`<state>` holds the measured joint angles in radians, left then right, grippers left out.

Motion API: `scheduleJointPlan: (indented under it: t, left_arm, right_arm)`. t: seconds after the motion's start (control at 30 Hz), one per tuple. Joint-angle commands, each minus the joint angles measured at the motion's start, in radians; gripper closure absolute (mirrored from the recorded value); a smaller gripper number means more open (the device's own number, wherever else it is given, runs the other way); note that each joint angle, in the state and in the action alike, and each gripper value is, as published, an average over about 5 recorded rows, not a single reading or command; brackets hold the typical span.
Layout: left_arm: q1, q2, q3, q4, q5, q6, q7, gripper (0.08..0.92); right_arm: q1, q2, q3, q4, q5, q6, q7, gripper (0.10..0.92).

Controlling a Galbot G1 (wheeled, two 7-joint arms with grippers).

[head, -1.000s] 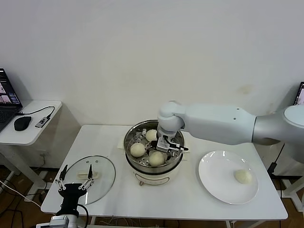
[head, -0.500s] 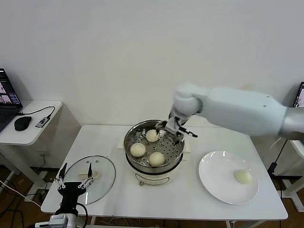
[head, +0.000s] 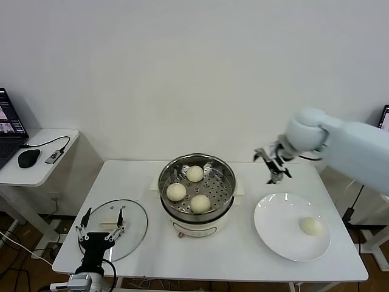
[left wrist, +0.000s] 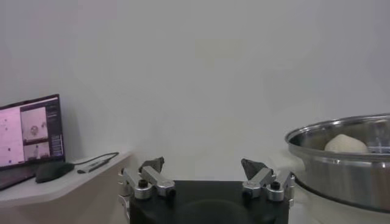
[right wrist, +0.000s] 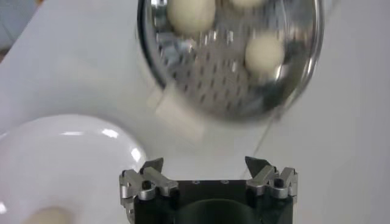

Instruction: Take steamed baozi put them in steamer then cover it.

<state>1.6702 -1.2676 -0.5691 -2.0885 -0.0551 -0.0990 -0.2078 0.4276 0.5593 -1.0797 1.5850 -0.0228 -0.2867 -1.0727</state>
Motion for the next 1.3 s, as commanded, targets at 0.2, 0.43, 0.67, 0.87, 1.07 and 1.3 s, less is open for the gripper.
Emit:
scheduleJointPlan:
  t: [0.2,0.43,0.67,0.87,1.07,1.3]
  left_arm:
    - [0.008,0.003,0.008,-0.001,0.007,0.0,-0.001,0.177]
    - [0.018,-0.004,0.005,-0.003,0.012,-0.001,-0.001,0.177]
    - [0.025,-0.004,-0.005,-0.004,0.012,-0.001,-0.001,0.177]
    - [0.025,-0.002,-0.009,0.0,0.011,0.0,-0.001,0.177]
    - [0.023,-0.002,-0.007,0.002,0.012,0.0,-0.001,0.177]
    - [0.024,-0.001,-0.008,0.001,0.011,0.001,0.0,0.177]
  right_arm:
    - [-0.489,-0.208,0.326,-0.048,-0.18,-0.052,0.021,0.203]
    - [-0.592,-0.178,0.412,-0.103,-0.227,-0.046,0.028,0.203]
    - [-0.693,-0.159,0.507,-0.137,-0.256,-0.038,0.028,0.203]
    - [-0.754,-0.152,0.558,-0.146,-0.256,-0.04,0.026,0.203]
    - [-0.794,-0.133,0.591,-0.179,-0.257,-0.03,0.023,0.203]
    - [-0.813,-0.097,0.612,-0.231,-0.262,-0.009,0.024,0.203]
